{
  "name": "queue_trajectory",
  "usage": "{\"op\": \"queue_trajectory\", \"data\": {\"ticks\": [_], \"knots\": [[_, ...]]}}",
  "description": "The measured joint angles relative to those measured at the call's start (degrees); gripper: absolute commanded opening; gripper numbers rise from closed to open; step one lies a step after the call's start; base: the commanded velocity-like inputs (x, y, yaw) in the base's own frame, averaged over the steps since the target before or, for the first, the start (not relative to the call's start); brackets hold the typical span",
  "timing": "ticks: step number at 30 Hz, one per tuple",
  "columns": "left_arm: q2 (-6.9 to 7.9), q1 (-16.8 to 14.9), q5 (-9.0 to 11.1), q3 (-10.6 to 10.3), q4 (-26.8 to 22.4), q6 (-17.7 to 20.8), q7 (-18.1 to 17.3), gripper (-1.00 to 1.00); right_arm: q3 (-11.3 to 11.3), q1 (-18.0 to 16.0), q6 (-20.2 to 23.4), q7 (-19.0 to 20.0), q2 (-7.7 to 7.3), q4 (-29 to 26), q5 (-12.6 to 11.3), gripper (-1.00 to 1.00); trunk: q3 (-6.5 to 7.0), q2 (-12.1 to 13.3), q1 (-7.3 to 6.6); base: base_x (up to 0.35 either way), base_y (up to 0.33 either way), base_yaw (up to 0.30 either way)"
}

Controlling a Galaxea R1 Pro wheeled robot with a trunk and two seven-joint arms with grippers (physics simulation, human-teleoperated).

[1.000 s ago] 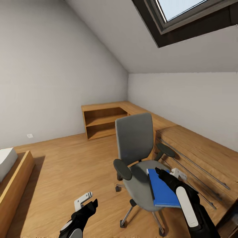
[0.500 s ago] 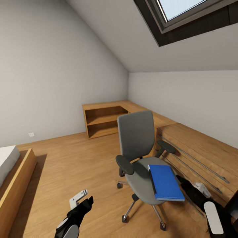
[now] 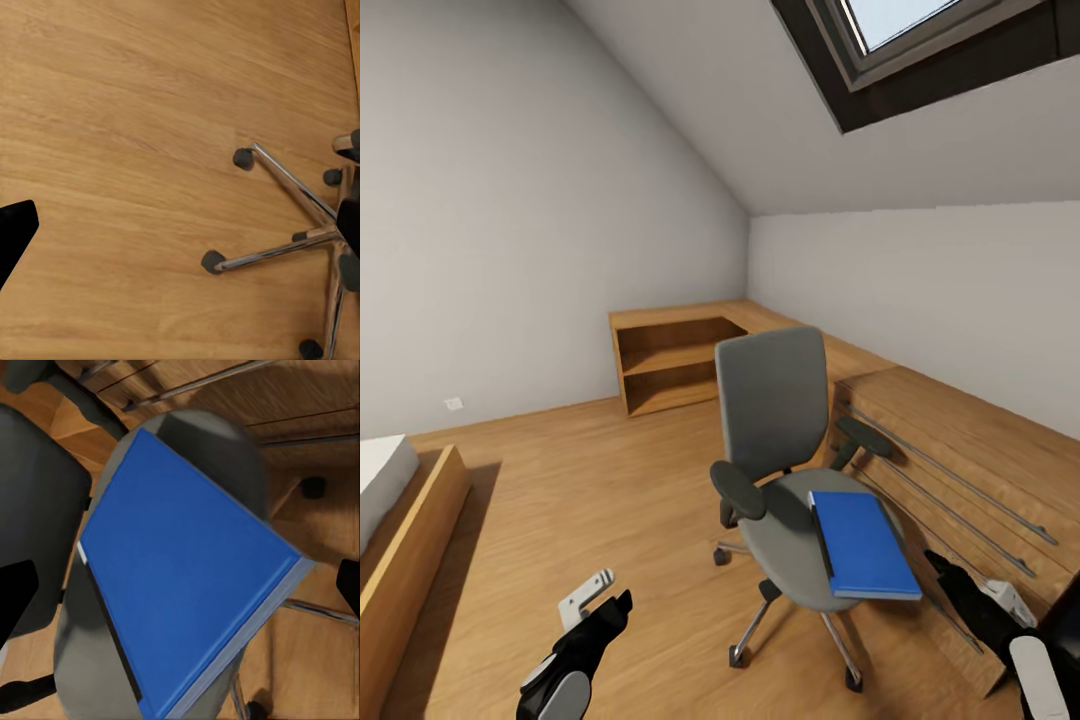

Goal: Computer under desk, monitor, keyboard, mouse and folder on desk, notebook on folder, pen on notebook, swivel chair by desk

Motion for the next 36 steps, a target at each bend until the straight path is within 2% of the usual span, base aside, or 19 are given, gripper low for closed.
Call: {"op": "queue_trajectory", "data": {"ticks": [4, 7, 9, 13, 16, 18, 20, 24, 31, 33, 36], "knots": [[-0.03, 0.00, 0.09, -0.07, 0.11, 0.13, 0.01, 1.00, -0.01, -0.19, -0.20, 0.13, -0.54, 1.26, 0.03, 1.00, -0.72, -1.60, 0.88, 0.000, 0.000, 0.000], [-0.12, 0.00, 0.05, -0.41, 1.11, 0.01, 0.01, 1.00, 0.12, -0.56, -3.60, -0.10, -0.44, 1.42, 0.22, 1.00, -1.26, -2.81, 1.54, 0.000, 0.000, 0.000], [-0.18, 0.00, -0.05, -0.48, 1.86, -0.08, 0.01, 1.00, 0.44, -0.63, -8.16, -0.12, -0.13, 1.43, 0.39, 1.00, -1.62, -3.61, 1.98, 0.000, 0.000, 0.000], [-0.21, 0.00, -0.14, -0.51, 2.17, -0.17, 0.01, 1.00, 3.06, -0.67, -10.67, -0.30, 0.30, 1.67, 0.57, 1.00, -2.33, -5.22, 2.86, 0.000, 0.000, 0.000], [-0.21, 0.00, -0.18, -0.51, 2.21, -0.18, 0.01, 1.00, 3.80, -0.67, -10.84, -0.16, 0.26, 2.68, 0.38, 1.00, -2.87, -6.42, 3.52, 0.000, 0.000, 0.000], [-0.22, 0.00, -0.24, -0.51, 2.23, -0.19, 0.01, 1.00, 3.98, -0.67, -10.87, 0.02, 0.20, 4.06, -0.72, 1.00, -3.23, -7.22, 3.95, 0.000, 0.000, 0.000], [-0.22, 0.00, -0.25, -0.51, 2.23, -0.19, 0.01, 1.00, 4.03, -0.67, -10.86, 0.15, 0.13, 4.68, -2.92, 1.00, -3.59, -8.02, 4.39, 0.000, 0.000, 0.000], [-0.22, 0.00, -0.22, -0.54, 2.23, -0.17, 0.01, 1.00, 4.11, -0.67, -10.23, 0.91, -0.33, 5.75, -9.31, 1.00, -4.31, -9.63, 5.27, 0.000, 0.000, 0.000], [-0.22, 0.00, -0.19, -0.61, 2.23, -0.12, 0.01, 1.00, 4.06, -0.67, -8.73, 3.80, -1.18, 8.11, -13.09, 1.00, -5.57, -12.44, 6.81, 0.000, 0.000, 0.000], [-0.22, 0.00, -0.20, -0.65, 2.23, -0.11, 0.01, 1.00, 4.06, -0.67, -8.57, 5.52, -1.73, 9.18, -14.56, 1.00, -5.93, -13.24, 7.25, 0.000, 0.000, 0.000], [-0.22, 0.00, -0.14, -0.83, 2.23, -0.10, 0.01, 1.00, 4.10, -0.67, -7.31, 10.20, -3.98, 12.80, -19.22, 1.00, -6.47, -14.44, 7.91, 0.000, 0.000, 0.000]]}}
